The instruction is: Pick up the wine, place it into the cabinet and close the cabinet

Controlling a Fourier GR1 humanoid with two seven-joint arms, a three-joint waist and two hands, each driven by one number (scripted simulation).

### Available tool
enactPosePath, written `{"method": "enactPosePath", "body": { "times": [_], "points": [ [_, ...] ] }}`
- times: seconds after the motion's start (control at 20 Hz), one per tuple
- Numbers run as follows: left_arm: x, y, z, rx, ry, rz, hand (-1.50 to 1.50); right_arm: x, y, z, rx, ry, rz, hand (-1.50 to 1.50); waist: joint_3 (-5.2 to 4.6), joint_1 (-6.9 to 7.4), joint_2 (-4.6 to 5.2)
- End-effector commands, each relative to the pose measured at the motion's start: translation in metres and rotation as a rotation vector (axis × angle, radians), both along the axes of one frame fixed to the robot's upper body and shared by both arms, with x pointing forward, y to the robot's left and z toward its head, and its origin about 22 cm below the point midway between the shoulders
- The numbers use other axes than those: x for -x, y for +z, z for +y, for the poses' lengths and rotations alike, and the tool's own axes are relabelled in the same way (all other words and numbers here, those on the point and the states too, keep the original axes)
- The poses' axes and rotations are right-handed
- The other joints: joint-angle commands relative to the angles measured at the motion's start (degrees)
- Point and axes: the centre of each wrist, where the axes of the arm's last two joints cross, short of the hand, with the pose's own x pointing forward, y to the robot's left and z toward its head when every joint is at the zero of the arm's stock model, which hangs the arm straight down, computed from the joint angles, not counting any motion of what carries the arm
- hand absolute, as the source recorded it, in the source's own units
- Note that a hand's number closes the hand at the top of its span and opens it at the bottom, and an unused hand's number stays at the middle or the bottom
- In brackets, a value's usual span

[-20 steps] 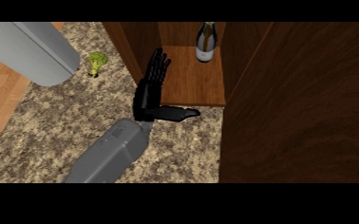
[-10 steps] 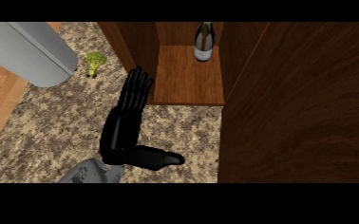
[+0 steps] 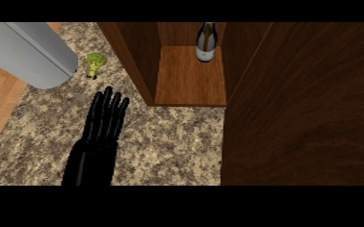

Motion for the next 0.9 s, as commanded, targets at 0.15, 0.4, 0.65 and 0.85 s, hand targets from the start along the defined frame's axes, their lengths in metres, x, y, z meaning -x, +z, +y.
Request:
{"method": "enactPosePath", "body": {
  "times": [0.15, 0.4, 0.65, 0.85],
  "points": [
    [0.045, 0.023, 0.041, -0.027, 0.093, -0.009, -1.5, 0.017, -0.008, 0.015, 0.076, 0.196, 0.059, 1.5, 0.0, 0.25, -0.07],
    [0.05, 0.011, 0.069, -0.028, 0.164, -0.006, -1.5, 0.031, -0.012, 0.024, 0.004, 0.32, 0.162, 1.5, -0.06, -0.14, 0.02],
    [0.064, 0.026, 0.098, -0.001, 0.175, -0.019, -1.5, 0.05, 0.014, 0.063, -0.012, 0.368, 0.152, 1.5, -0.18, 0.37, -0.11],
    [0.071, 0.015, 0.131, -0.003, 0.176, -0.033, -1.5, 0.047, 0.017, 0.086, -0.027, 0.36, 0.123, 1.5, -0.23, 0.37, -0.21]
  ]
}}
